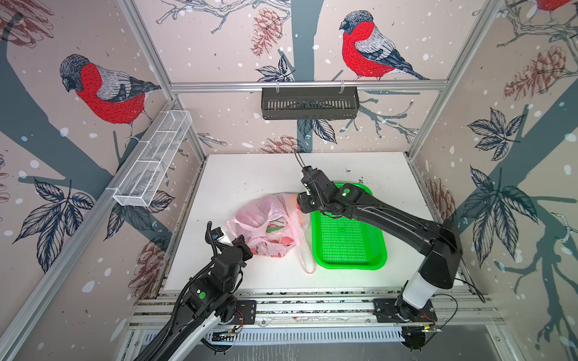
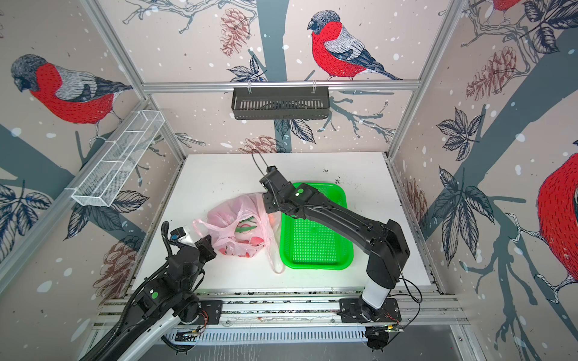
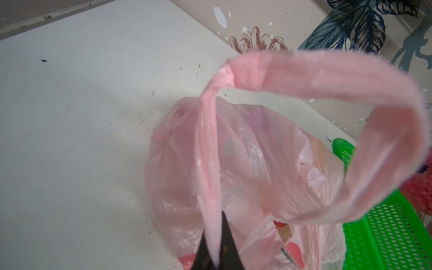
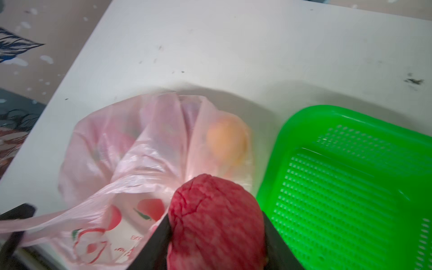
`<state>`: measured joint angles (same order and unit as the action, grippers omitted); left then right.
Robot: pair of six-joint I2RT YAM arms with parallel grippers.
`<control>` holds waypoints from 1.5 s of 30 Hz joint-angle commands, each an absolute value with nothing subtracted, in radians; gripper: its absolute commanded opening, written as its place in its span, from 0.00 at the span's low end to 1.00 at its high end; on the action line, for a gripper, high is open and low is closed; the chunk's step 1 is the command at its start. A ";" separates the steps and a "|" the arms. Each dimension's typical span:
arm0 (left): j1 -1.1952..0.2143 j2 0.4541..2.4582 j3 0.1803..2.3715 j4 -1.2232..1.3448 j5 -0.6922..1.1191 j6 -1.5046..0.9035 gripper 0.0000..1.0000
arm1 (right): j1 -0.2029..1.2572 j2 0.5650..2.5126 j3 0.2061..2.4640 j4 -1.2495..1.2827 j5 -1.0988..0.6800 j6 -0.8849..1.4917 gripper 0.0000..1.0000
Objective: Untie the knot of the plastic bag and take out the fruit
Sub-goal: Pick up the fruit from the plastic bag, then place the fruit in the basket.
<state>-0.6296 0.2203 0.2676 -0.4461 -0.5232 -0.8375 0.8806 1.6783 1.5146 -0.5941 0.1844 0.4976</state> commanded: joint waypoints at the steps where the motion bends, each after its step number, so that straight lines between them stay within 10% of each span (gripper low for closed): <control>1: -0.627 0.225 0.282 -0.416 -0.531 -0.829 0.00 | 0.810 1.640 1.450 -0.543 0.201 0.485 0.25; 26: -0.627 0.221 0.316 -0.445 -0.543 -0.803 0.00 | 0.588 1.861 1.320 -0.328 0.102 0.485 0.30; 45: -0.627 0.203 0.304 -0.451 -0.540 -0.807 0.00 | 0.582 1.927 1.306 -0.305 0.101 0.499 0.56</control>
<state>-0.6296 0.2066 0.3054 -0.4541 -0.5247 -0.8043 0.5819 1.9194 1.3087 -0.3103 0.1040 0.4946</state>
